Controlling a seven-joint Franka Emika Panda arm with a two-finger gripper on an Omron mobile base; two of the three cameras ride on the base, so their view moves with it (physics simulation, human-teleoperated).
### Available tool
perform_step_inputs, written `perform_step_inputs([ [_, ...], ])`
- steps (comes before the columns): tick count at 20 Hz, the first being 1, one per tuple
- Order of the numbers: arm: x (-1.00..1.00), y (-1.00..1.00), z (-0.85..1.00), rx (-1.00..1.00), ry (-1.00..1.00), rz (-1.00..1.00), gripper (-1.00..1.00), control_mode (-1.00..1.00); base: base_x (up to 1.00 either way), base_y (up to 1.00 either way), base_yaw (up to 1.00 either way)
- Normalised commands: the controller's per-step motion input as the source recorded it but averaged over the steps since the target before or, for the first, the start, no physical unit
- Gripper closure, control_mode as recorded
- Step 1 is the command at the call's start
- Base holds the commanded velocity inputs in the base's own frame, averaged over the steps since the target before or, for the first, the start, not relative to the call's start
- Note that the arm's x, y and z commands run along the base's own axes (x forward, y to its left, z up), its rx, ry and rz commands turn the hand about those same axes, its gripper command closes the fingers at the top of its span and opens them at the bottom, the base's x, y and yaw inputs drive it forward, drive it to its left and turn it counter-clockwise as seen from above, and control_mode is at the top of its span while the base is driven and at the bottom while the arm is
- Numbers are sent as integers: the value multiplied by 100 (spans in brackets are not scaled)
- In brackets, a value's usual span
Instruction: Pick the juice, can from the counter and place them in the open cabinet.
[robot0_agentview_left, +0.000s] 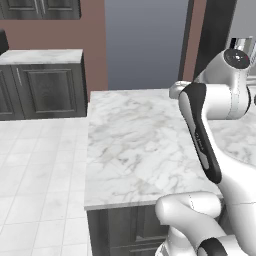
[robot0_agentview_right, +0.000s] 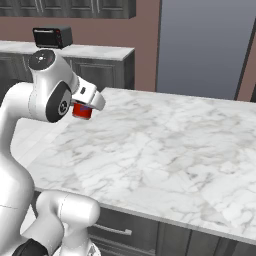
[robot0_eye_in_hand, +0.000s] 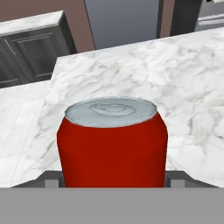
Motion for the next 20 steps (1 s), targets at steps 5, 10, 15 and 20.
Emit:
perform_step_inputs([
  [5,-72,0,32,0,-4,0,100,-100,0,0,0],
  [10,-23,0,3,0,-3,0,100,-100,0,0,0],
  [15,0,0,0,0,0,0,100,-100,0,0,0],
  [20,0,0,0,0,0,0,100,-100,0,0,0],
])
